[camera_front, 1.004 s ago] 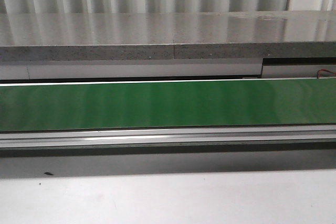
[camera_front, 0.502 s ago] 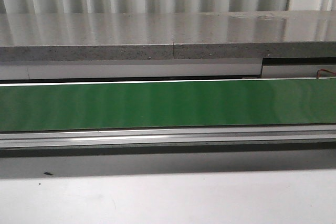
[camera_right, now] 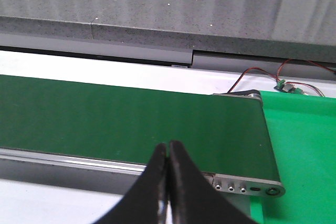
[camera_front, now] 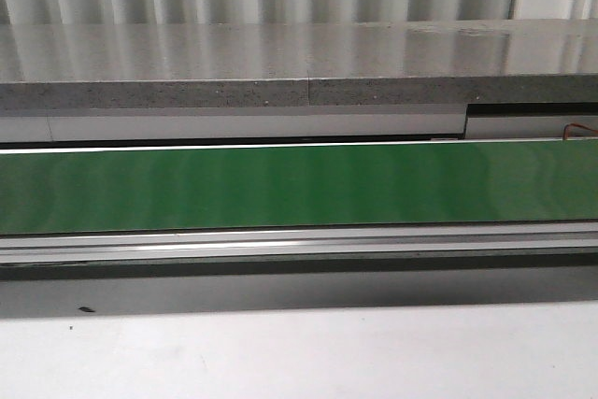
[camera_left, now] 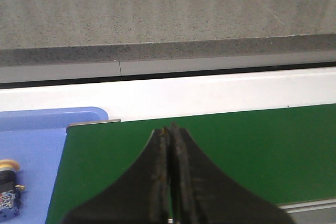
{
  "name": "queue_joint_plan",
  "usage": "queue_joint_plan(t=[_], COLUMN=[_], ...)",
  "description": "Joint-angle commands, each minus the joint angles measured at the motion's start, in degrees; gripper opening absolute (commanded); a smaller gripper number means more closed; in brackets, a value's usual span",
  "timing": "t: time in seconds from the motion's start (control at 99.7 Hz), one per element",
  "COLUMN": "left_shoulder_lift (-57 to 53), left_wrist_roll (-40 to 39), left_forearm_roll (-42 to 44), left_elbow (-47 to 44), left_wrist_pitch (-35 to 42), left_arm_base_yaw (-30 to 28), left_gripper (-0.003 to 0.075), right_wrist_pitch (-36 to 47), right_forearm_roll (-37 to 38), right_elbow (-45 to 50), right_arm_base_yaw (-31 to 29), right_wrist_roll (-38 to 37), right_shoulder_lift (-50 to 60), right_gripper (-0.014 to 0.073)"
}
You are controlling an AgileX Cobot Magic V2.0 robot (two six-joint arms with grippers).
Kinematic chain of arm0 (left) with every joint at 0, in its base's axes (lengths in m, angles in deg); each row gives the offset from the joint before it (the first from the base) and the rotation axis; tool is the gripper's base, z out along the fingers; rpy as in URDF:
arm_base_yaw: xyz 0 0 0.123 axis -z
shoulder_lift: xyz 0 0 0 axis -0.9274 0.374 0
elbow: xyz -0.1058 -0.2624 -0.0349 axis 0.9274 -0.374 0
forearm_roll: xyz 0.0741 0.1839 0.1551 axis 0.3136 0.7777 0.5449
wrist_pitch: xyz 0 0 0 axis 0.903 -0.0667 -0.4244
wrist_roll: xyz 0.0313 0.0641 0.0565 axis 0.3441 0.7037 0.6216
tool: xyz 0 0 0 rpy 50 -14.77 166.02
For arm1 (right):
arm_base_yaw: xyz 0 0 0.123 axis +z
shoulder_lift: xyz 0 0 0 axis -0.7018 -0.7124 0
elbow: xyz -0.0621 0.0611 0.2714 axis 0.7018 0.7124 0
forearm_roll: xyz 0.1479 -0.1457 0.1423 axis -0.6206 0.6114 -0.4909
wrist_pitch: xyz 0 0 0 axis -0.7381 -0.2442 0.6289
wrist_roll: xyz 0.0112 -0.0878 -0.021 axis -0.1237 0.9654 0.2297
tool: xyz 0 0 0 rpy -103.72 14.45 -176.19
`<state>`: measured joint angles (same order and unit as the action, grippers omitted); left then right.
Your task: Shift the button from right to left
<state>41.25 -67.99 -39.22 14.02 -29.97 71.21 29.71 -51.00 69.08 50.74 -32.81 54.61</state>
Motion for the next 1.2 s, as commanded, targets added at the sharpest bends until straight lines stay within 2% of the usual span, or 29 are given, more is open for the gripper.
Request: queue_joint_plan(t=[0.0,0.12,0.371,0.572,0.733,0.813,0.963,1.044,1.194], left_shoulder_lift=[-2.7,-6.4,-14.2,-19.9,-21.0,-21.1,-24.7,-27.2,-28.5], left_wrist_roll=[-0.5,-0.5,-0.5,-0.5,-0.5,-2.0,-8.2,-8.2,-8.2], left_forearm_roll=[-0.4,-0.4,0.7,0.9,1.1,4.6,10.3,10.4,11.0], left_elbow=[-0.3,-3.0,-10.7,-16.5,-22.0,-24.8,-29.4,-29.5,-29.7], left_wrist_pitch=[3.8,4.8,14.6,16.7,24.3,27.5,24.8,19.1,17.8], left_arm_base_yaw=[0.6,0.6,0.6,0.6,0.6,0.6,0.6,0.6,-0.4], left_gripper=[-0.0021,-0.0021,-0.0021,-0.0021,-0.0021,-0.0021,-0.0021,-0.0021,-0.0021], right_wrist_pitch=[4.6,4.6,4.6,4.6,4.6,4.6,4.6,4.6,4.6], right_forearm_roll=[0.4,0.4,0.4,0.4,0.4,0.4,0.4,0.4,0.4], right_elbow=[-1.4,-1.4,-1.4,-1.4,-1.4,-1.4,-1.4,-1.4,-1.4], right_arm_base_yaw=[0.0,0.0,0.0,0.0,0.0,0.0,0.0,0.0,0.0], right_wrist_roll=[0.5,0.5,0.5,0.5,0.5,0.5,0.5,0.5,0.5], right_shoulder_lift=[-0.3,-0.3,-0.3,-0.3,-0.3,-0.3,-0.3,-0.3,-0.3], right_gripper=[-0.0067,-0.0067,-0.0067,-0.0067,-0.0067,-0.0067,-0.0067,-0.0067,-0.0067])
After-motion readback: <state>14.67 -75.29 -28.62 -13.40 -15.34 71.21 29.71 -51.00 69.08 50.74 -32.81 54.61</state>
